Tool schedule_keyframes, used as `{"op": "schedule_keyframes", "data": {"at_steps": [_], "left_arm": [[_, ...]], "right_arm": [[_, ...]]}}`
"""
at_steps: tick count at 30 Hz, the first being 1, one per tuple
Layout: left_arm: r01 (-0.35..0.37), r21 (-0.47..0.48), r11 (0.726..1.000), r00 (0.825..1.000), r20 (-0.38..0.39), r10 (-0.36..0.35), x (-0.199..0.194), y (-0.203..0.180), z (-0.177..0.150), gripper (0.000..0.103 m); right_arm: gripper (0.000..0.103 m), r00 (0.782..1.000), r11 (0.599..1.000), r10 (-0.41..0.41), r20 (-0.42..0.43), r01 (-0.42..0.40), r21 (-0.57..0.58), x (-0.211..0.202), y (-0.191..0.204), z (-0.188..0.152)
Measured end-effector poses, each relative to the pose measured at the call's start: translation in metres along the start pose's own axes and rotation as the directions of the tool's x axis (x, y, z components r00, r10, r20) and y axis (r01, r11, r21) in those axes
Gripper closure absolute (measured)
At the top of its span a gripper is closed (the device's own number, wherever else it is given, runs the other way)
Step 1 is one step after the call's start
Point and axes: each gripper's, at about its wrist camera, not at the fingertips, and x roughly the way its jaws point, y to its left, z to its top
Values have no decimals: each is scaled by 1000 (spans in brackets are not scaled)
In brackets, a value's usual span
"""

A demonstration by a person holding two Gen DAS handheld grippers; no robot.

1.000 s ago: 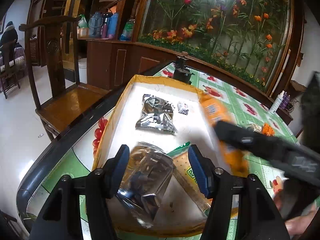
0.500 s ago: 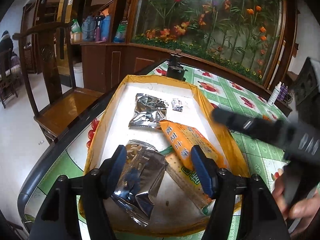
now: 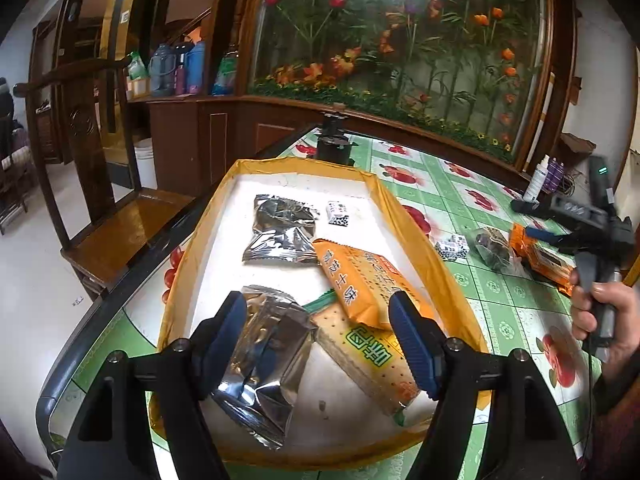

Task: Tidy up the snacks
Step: 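Grasp a clear candy bag with the right gripper while the left gripper moves to a white candy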

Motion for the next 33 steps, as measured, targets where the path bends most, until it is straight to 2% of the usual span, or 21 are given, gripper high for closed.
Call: {"op": "schedule_keyframes", "data": {"at_steps": [2, 3, 6, 10, 11, 13, 16, 19, 22, 24, 25, 28, 29, 30, 31, 32, 33], "left_arm": [[5, 7, 1000, 1000, 2, -5, 0, -1, -1, 30], [7, 10, 1000, 1000, 4, -7, 0, -1, -1, 30], [14, 14, 1000, 1000, 8, -14, -1, -1, -1, 30], [12, 22, 1000, 1000, 2, -13, 0, -4, -1, 30], [12, 23, 1000, 1000, 2, -12, 0, -4, -1, 30], [13, 22, 1000, 1000, 7, -13, -1, -4, -1, 30], [39, 26, 999, 999, 1, -39, -1, -5, -1, 30], [82, 33, 996, 995, -60, -80, 1, -11, 4, 30], [154, 42, 987, 986, -77, -151, -6, -31, 21, 30], [193, 52, 980, 973, -136, -185, 0, -49, 37, 30], [227, 46, 973, 959, -183, -215, 8, -60, 48, 30], [298, 15, 954, 926, -246, -286, 33, -89, 76, 31], [305, 25, 952, 921, -262, -288, 45, -101, 85, 33], [290, 25, 957, 925, -265, -273, 57, -108, 94, 39], [269, 22, 963, 927, -276, -252, 69, -116, 101, 40], [266, 31, 963, 921, -302, -244, 85, -127, 107, 40], [261, 43, 964, 920, -314, -235, 95, -134, 110, 49]], "right_arm": [[18, 999, 999, 28, -46, -27, 17, 14, -7, -1], [18, 999, 1000, 15, -50, -15, -4, 17, -5, -1], [18, 996, 993, -29, -88, 19, -117, 29, 12, -6], [18, 986, 959, -124, -107, 92, -269, 41, 32, -22], [21, 986, 957, -129, -110, 95, -274, 44, 29, -23], [35, 982, 953, -143, -125, 102, -286, 44, 31, -25], [44, 984, 964, -133, -121, 100, -247, 32, 31, -26], [45, 990, 976, -117, -72, 101, -195, 8, 32, -25], [45, 997, 987, -73, -1, 72, -147, -23, 27, -24], [45, 999, 993, -37, 30, 40, -113, -37, 21, -23], [45, 999, 996, -21, 40, 25, -90, -41, 16, -21], [44, 998, 1000, 13, 62, -12, -26, -51, 3, -17], [44, 997, 1000, 16, 70, -15, -12, -52, 0, -16], [44, 997, 1000, 18, 71, -18, -3, -51, -1, -14], [44, 997, 1000, 20, 70, -20, 0, -51, -1, -14], [44, 997, 1000, 22, 71, -22, 3, -50, -1, -14], [44, 997, 1000, 25, 70, -26, 5, -50, -1, -14]]}}
